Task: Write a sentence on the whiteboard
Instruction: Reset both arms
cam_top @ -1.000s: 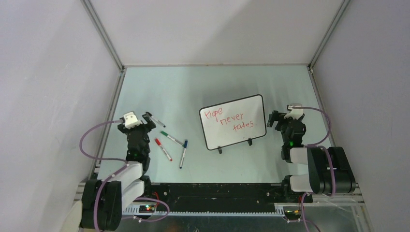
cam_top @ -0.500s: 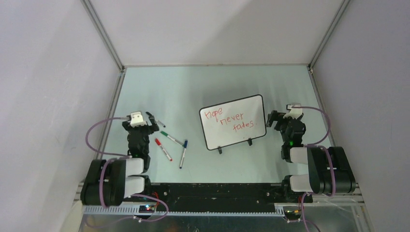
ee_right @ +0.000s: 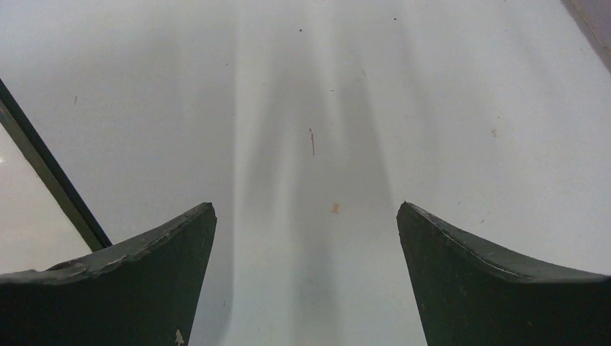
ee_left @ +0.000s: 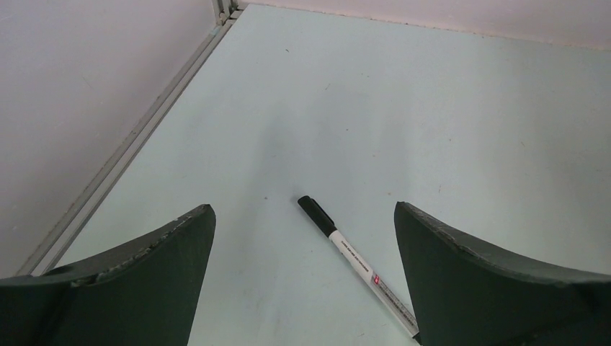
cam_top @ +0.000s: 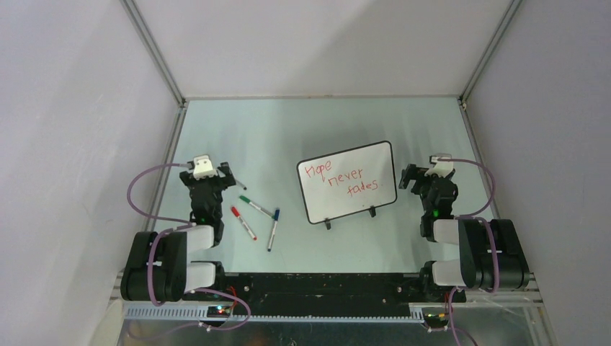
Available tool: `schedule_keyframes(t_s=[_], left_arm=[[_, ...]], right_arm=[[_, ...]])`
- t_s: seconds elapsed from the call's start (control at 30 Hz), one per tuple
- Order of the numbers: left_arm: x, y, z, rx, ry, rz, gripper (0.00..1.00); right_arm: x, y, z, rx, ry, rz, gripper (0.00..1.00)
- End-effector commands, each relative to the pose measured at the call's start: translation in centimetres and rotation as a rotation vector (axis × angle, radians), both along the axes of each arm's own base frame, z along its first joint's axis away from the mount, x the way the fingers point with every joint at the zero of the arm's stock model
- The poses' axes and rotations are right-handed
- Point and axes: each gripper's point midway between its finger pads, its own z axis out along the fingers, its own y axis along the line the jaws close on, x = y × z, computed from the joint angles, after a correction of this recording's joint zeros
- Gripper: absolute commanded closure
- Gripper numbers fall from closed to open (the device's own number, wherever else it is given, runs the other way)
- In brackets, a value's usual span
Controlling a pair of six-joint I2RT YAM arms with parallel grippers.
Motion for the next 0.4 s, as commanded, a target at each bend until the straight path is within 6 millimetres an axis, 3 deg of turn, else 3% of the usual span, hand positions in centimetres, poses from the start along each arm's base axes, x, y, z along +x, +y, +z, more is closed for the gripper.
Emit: schedule_keyframes(t_s=[0.0,0.37], left_arm=[[0.31,0.74,1.27,0.001,-0.041,0.036,0.01],[0.34,0.70,1.21,0.001,-0.037,0.033,0.01]], right_arm=[[0.95,0.00,1.59,0.000,-0.049,0.005,0.01],[0.96,0.00,1.60,0.001,-0.050,0.004,0.01]])
